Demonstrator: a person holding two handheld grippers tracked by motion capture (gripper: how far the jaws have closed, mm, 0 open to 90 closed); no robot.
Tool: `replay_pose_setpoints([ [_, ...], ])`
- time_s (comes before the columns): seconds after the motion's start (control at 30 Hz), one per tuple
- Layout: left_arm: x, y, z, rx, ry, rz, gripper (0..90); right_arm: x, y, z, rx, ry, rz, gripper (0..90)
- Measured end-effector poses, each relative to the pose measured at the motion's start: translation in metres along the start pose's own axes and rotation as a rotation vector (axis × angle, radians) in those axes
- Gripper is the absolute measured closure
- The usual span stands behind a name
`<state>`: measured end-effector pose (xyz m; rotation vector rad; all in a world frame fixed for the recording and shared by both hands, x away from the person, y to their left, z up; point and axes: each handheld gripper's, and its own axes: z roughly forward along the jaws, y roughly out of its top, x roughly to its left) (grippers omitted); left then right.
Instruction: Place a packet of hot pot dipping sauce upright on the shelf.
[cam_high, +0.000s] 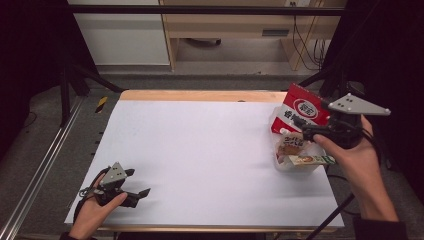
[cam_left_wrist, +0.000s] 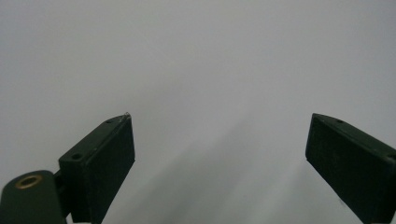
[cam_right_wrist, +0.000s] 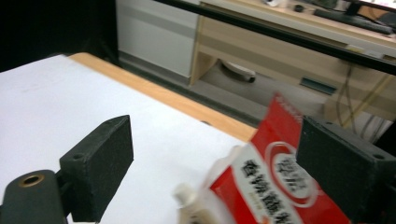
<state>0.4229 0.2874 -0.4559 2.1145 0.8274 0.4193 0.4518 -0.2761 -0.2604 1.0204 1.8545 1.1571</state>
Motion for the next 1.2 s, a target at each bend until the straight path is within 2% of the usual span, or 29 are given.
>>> replay_pose_setpoints([
  [0.17, 0.000, 0.000, 0.000, 0.000, 0.007, -0.004, 7.8, 0.028, -0.008, 0.001, 0.006, 0.043, -0.004, 10.7],
  [0.37, 0.001, -0.001, -0.001, -0.008, 0.018, -0.011, 7.1, 0.062, -0.026, 0.007, 0.015, 0.084, -0.016, 9.7],
  [0.53, 0.002, -0.002, -0.001, -0.009, 0.031, -0.024, 7.0, 0.091, -0.045, 0.016, 0.037, 0.123, -0.038, 9.6],
  [0.7, 0.003, -0.003, 0.000, 0.010, 0.056, -0.029, 7.0, 0.117, -0.074, 0.031, 0.077, 0.184, -0.022, 9.2],
  [0.73, 0.003, -0.004, 0.000, 0.016, 0.062, -0.029, 7.0, 0.122, -0.081, 0.035, 0.085, 0.191, -0.021, 8.9],
  [0.8, 0.004, -0.005, -0.001, 0.025, 0.078, -0.028, 7.0, 0.129, -0.093, 0.044, 0.098, 0.181, 0.025, 9.3],
  [0.87, 0.005, -0.006, -0.001, 0.031, 0.101, -0.029, 7.2, 0.134, -0.103, 0.052, 0.096, 0.202, 0.050, 8.8],
  [1.0, 0.009, -0.008, -0.003, 0.036, 0.135, -0.041, 7.4, 0.145, -0.121, 0.072, 0.135, 0.207, 0.048, 8.2],
  [1.07, 0.011, -0.008, -0.003, 0.034, 0.146, -0.049, 7.5, 0.150, -0.131, 0.082, 0.138, 0.215, 0.061, 8.2],
  [1.1, 0.012, -0.008, -0.003, 0.033, 0.149, -0.055, 7.5, 0.152, -0.136, 0.086, 0.139, 0.204, 0.061, 8.6],
  [1.2, 0.012, -0.007, -0.003, 0.039, 0.155, -0.041, 7.6, 0.159, -0.146, 0.088, 0.149, 0.217, 0.068, 9.8],
])
